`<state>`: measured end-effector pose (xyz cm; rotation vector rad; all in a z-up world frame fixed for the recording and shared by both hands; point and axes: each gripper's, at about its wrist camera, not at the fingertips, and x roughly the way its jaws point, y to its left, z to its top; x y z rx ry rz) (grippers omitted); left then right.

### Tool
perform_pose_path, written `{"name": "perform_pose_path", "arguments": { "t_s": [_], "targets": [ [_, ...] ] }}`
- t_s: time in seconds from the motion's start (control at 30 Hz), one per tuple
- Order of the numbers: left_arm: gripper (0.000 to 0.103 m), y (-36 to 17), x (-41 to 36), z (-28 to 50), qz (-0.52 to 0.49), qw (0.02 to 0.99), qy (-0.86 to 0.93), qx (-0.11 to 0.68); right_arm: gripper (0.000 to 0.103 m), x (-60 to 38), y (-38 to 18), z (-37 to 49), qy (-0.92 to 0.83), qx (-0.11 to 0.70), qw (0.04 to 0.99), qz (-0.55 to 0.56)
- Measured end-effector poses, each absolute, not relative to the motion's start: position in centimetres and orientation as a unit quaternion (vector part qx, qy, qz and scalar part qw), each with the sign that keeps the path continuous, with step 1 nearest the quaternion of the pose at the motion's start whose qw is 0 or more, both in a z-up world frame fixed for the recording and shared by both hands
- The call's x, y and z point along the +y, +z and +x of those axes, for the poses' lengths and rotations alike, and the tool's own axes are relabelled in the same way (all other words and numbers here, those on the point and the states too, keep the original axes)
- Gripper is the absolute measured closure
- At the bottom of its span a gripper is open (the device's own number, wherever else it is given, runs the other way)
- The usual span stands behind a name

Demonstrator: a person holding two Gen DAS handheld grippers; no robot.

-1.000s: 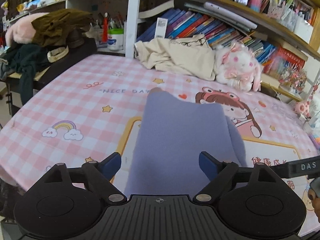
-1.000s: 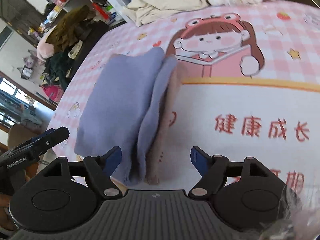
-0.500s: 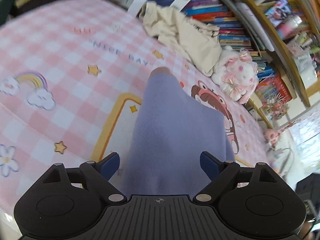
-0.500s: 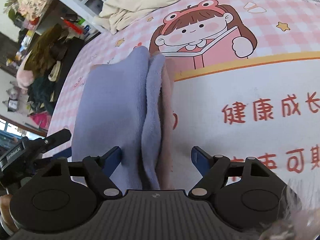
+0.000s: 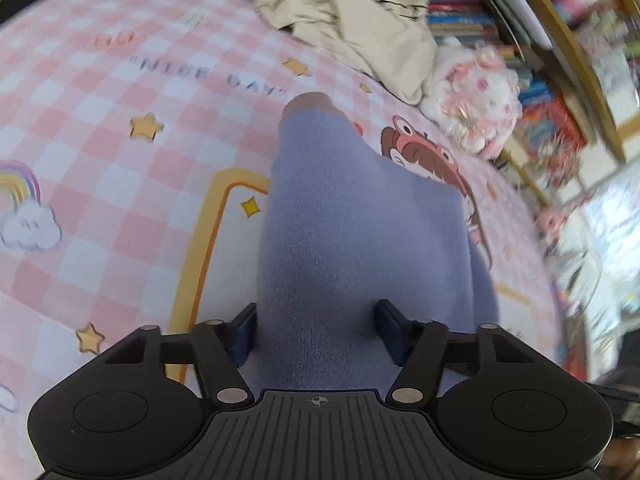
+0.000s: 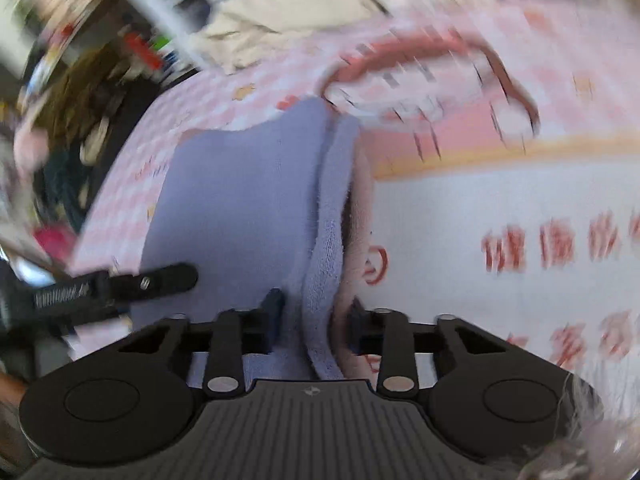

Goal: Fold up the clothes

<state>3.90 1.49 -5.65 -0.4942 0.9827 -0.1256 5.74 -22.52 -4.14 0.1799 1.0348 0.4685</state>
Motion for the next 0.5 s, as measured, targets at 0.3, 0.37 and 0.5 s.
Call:
{"name": "perform_pose_path", "arguments": {
  "t_s": [0.3, 0.37, 0.5],
  "targets": [
    [0.045, -5.6, 1.4, 3.3, -0.247, 0.839, -0.058, 0.481, 0.069, -22.8, -3.9, 5.4, 0.224, 0.492, 0.84, 0.051],
    [0.044, -5.9, 1.7, 3.3, -0.261, 0.834, -0.056, 0.482, 0.066, -23.4, -4.2, 5.7, 0.219, 0.5, 0.834, 0.073],
    [0.037, -6.5, 2.2, 3.2, -0.287, 0.824, -0.052, 0.485, 0.058, -24.2, -4.6, 6.1, 0.213, 0.51, 0.827, 0.099]
  ]
}}
